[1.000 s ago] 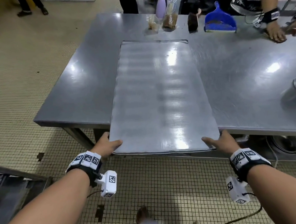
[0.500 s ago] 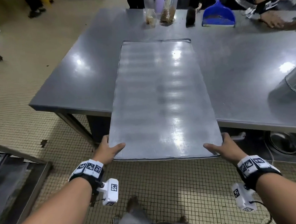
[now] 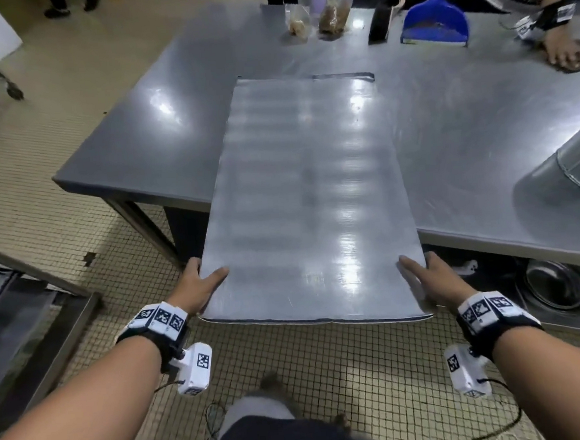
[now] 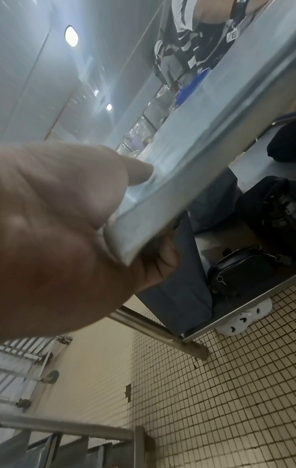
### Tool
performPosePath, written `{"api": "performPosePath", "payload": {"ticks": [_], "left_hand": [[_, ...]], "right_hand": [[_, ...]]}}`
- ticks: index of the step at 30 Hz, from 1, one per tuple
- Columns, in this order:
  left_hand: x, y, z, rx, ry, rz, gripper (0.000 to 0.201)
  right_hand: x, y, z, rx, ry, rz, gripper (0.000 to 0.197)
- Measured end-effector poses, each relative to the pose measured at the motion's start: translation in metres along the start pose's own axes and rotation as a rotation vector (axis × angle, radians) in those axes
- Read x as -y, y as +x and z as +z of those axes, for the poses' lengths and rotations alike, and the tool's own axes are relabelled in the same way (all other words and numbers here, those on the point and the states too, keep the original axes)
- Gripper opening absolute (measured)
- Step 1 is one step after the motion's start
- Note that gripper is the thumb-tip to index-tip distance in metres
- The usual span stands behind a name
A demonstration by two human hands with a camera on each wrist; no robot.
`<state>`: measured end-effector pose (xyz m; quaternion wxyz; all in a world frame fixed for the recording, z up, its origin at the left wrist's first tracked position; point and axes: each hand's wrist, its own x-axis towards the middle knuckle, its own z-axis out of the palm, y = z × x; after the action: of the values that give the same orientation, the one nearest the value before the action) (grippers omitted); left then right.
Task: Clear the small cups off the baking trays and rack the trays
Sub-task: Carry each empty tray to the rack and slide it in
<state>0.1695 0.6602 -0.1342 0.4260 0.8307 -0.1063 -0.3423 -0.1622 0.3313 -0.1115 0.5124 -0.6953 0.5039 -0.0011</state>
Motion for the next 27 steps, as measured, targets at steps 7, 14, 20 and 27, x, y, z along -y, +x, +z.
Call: {"api": "performPosePath", "payload": {"ticks": [7,14,20,27], "left_hand": [[-0.023,0.038,-0.001,-0.066,0.105,0.01,0.046],[-0.036,0.055,0.003,-0.125,0.066,0.095,0.035],[-0.047,0.067,-0.021,-0.195,0.05,0.165,0.029],[-0.064,0.046,-0.046,-0.336,-0.019,0.176,0.024]], "right_hand": [[0.015,0.031,0.01,-0.156,-0.025,0.038,0.057],[0.028,0.038,0.017,-0.311,-0.116,-0.027,0.04],[0.045,0.046,0.019,-0.322,-0.119,-0.031,0.068],[0.106,0.071,0.014,-0.285,-0.117,-0.169,0.076]]}}
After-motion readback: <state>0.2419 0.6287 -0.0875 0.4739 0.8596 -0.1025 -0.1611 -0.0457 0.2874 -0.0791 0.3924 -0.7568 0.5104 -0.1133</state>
